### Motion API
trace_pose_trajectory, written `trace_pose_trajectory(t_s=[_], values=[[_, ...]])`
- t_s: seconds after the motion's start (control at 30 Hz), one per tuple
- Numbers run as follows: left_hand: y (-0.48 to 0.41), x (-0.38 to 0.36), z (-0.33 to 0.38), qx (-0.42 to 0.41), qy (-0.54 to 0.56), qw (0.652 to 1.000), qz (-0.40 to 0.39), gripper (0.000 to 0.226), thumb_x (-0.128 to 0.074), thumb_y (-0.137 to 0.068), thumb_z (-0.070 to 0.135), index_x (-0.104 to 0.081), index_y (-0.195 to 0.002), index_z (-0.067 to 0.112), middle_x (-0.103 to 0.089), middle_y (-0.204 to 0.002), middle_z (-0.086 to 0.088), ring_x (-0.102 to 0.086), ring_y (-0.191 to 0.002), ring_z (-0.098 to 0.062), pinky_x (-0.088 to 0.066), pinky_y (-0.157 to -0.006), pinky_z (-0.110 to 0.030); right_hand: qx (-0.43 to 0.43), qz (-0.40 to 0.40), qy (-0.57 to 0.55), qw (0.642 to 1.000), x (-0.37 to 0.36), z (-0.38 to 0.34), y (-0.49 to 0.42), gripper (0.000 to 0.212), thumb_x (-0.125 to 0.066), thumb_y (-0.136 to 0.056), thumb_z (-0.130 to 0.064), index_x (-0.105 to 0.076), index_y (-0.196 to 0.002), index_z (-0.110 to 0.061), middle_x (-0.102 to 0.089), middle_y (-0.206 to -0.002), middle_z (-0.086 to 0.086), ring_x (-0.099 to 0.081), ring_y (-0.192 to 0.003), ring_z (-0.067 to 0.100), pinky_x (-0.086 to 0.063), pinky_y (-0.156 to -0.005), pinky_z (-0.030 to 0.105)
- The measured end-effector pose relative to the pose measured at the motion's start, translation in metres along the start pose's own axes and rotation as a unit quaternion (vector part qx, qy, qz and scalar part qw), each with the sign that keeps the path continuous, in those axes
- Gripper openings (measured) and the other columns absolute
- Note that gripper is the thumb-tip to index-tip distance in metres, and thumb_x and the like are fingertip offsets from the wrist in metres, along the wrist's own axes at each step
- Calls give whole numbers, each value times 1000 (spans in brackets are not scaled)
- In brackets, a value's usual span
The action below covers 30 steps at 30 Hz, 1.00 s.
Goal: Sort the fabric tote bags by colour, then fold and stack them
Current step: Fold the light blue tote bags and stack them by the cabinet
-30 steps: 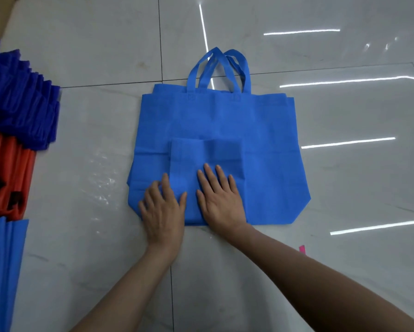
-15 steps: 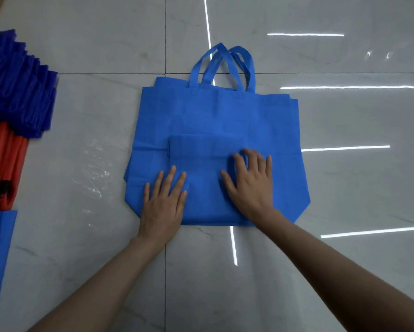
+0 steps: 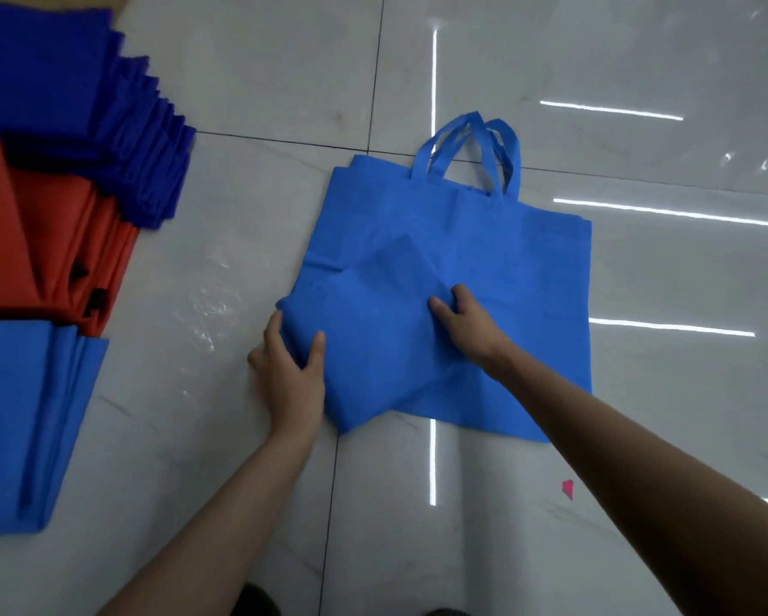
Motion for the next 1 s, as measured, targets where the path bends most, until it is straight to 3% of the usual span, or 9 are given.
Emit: trace_pose_trajectory(t_s=[0.1, 0.23, 0.4, 0.47, 0.57, 0.63, 0.73, 0.9, 1.0], values=[[8, 16, -1, 0, 90, 993, -72, 69, -58, -88, 30, -21, -145, 27, -30, -150, 2, -36, -134, -15, -33, -110, -39, 34, -12, -108, 993, -12, -25, 23, 17, -50, -97, -30, -49, -102, -13, -58, -103, 3, -56, -95, 17, -47, -86, 34], [17, 72, 3, -29, 123, 990, -68, 56, -55, -93, 20, -30, -141, 33, -34, -147, 6, -36, -133, -9, -35, -110, -39, 94, -64, -145, 983, -42, -79, 45, 14, -52, -96, -30, -51, -95, -16, -61, -96, 0, -59, -86, 12, -49, -74, 26], [33, 168, -14, -25, 65, 998, 9, 70, -74, -78, 19, -38, -137, 31, -34, -130, 6, -39, -117, -3, -32, -90, -1, 199, -122, -75, 969, -106, -172, 74, 12, -55, -94, -35, -54, -98, -24, -58, -87, -14, -55, -74, -3, -43, -62, 12], [40, 210, -27, -8, 26, 996, 88, 76, -76, -75, 17, -36, -140, 25, -30, -128, 3, -35, -114, -2, -29, -87, 2, 242, -144, -32, 959, -139, -212, 90, 25, -56, -93, -36, -53, -115, -23, -59, -94, -12, -57, -83, 2, -46, -71, 17], [51, 259, -48, 25, 18, 984, 177, 78, -75, -77, 23, -33, -142, 25, -29, -133, -1, -36, -116, -7, -36, -99, -22, 330, -210, 40, 919, -194, -268, 121, 48, -57, -93, -30, -41, -137, -18, -55, -120, 2, -53, -110, 18, -41, -95, 30], [60, 283, -61, 45, 16, 971, 234, 76, -73, -79, 23, -32, -143, 22, -27, -133, -4, -36, -116, -10, -36, -100, -27, 401, -235, 131, 876, -224, -295, 139, 62, -58, -92, -24, -29, -146, -12, -40, -142, 11, -40, -129, 25, -31, -107, 33], [62, 307, -84, 91, 28, 951, 293, 74, -70, -82, 25, -29, -144, 16, -23, -139, -14, -38, -124, -20, -37, -103, -32, 446, -222, 247, 831, -250, -304, 148, 69, -57, -91, -26, -21, -150, -14, -19, -155, 12, -26, -137, 31, -26, -111, 38], [49, 322, -100, 160, -19, 929, 334, 73, -65, -87, 26, -24, -145, 6, -21, -138, -24, -46, -113, -35, -39, -92, -29, 420, -287, 325, 797, -281, -248, 157, 64, -54, -92, -23, -24, -149, -21, -12, -157, 8, -27, -136, 34, -28, -110, 39], [41, 319, -97, 197, -60, 920, 333, 78, -63, -88, 28, -17, -147, 6, -21, -139, -26, -48, -108, -39, -43, -90, -38, 401, -336, 364, 771, -289, -216, 163, 67, -51, -94, -21, -17, -151, -26, -5, -160, 1, -25, -138, 32, -30, -109, 40]])
Point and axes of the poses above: each hand's wrist, its own y-axis away from the middle knuckle, its own x-axis out of the back of the hand, z = x × y, the point moved 9 cm from there along -y, towards the middle knuckle
